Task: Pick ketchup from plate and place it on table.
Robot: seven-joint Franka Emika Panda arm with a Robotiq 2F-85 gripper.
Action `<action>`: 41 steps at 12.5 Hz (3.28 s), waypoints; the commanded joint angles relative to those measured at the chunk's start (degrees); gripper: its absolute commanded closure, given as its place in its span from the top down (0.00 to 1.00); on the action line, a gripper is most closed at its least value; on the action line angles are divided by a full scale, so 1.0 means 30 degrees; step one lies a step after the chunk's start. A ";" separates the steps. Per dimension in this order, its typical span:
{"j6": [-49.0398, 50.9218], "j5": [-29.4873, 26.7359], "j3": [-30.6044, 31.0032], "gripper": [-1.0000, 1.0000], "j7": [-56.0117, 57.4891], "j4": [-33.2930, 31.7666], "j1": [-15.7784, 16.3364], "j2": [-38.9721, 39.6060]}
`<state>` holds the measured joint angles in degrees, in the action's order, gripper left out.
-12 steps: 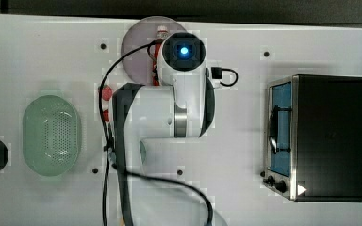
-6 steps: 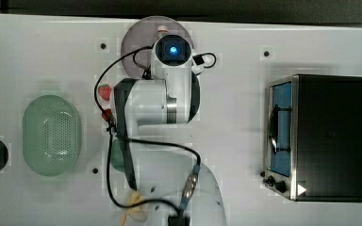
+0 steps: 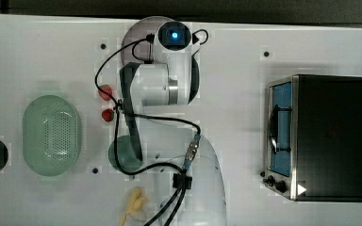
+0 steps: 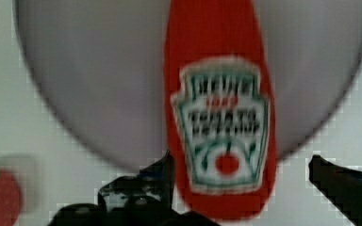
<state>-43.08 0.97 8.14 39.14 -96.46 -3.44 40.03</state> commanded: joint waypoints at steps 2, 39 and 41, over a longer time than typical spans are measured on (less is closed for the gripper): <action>-0.0725 0.0746 0.0119 1.00 0.1211 0.1958 0.0288 0.1387; 0.1159 -0.0701 -0.1413 0.59 -0.1284 -1.3576 -0.2064 -1.4782; -0.1348 -0.0701 -0.1355 0.59 -0.1289 -1.4710 -0.2046 -1.3750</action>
<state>-45.21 -0.79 4.49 37.60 -141.00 -9.25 -0.36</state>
